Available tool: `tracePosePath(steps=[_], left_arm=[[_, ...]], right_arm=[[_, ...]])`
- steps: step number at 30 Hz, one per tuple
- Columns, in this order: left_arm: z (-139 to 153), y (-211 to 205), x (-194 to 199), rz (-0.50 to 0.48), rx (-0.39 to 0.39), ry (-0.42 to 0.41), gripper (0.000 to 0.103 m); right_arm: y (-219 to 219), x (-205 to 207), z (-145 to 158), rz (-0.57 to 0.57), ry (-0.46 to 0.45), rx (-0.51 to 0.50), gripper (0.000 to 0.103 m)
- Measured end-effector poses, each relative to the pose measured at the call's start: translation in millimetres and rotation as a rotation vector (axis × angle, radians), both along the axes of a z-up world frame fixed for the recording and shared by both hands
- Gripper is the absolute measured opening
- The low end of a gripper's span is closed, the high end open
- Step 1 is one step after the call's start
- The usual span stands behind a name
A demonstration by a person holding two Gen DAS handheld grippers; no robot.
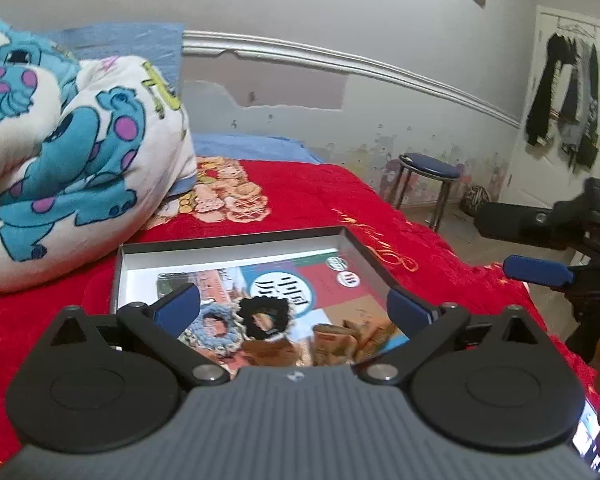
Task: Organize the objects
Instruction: 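Move both tools down to the items lying beside the box, then close the left gripper on the brown braided cord while the right gripper closes on the cream scrunchie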
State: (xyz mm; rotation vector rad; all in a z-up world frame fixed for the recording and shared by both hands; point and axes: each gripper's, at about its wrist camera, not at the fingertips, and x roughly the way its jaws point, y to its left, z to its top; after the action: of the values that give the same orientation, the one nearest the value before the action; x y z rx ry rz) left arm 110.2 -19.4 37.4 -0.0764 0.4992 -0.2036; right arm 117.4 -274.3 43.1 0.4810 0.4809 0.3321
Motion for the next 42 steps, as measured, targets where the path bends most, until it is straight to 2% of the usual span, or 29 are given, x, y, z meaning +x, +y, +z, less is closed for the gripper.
tracePosePath(steps=[8, 12, 14, 18, 22, 25, 27, 30, 31, 33, 34, 39, 42], left_arm=[[-12.9, -28.0, -15.6, -0.069, 0.010, 0.051, 0.103], [-34.2, -39.1, -20.6, -0.099, -0.039, 0.125, 0.097], [-43.4, -44.5, -20.7, -0.100, -0.043, 0.150, 0.094], [-61.5, -56.3, -14.7, -0.106, -0.028, 0.230, 0.083], [-78.1, -63.0, -7.8, -0.100, -0.037, 0.312, 0.070], [-88.5, -68.5, -5.4, -0.119, -0.035, 0.349, 0.062], [-93.8, -73.0, -4.8, -0.127, -0.019, 0.360, 0.062], [-100.3, -78.1, -2.4, -0.126, 0.010, 0.370, 0.055], [-100.8, -79.6, -1.9, -0.127, 0.033, 0.363, 0.047], [-100.7, -79.9, 1.9, -0.119, 0.048, 0.373, 0.036], [-100.5, -79.2, 4.3, -0.105, 0.052, 0.384, 0.027], [-100.8, -76.5, 6.9, -0.084, 0.055, 0.403, 0.020], [-100.8, -79.0, 8.3, -0.072, 0.063, 0.408, 0.020]], right_arm=[[-25.2, -16.1, -16.3, -0.118, 0.090, -0.037, 0.088], [-38.2, -17.7, -39.9, -0.133, 0.201, 0.032, 0.079], [-37.6, -14.9, -49.9, -0.131, 0.250, 0.048, 0.078], [-26.2, -4.4, -66.9, -0.134, 0.308, -0.025, 0.077], [-25.2, 3.6, -82.4, -0.233, 0.368, -0.093, 0.069], [-30.5, 10.7, -92.4, -0.203, 0.412, -0.052, 0.064], [-32.5, 13.4, -97.6, -0.212, 0.437, -0.026, 0.062], [-30.3, 18.0, -104.7, -0.221, 0.461, -0.053, 0.058], [-29.7, 23.1, -108.9, -0.223, 0.484, -0.049, 0.056], [-31.7, 28.7, -118.2, -0.222, 0.534, -0.011, 0.049], [-33.1, 31.1, -122.7, -0.233, 0.556, 0.013, 0.049], [-27.9, 33.1, -126.3, -0.248, 0.564, -0.011, 0.048], [-23.3, 34.5, -127.5, -0.254, 0.562, -0.023, 0.047]])
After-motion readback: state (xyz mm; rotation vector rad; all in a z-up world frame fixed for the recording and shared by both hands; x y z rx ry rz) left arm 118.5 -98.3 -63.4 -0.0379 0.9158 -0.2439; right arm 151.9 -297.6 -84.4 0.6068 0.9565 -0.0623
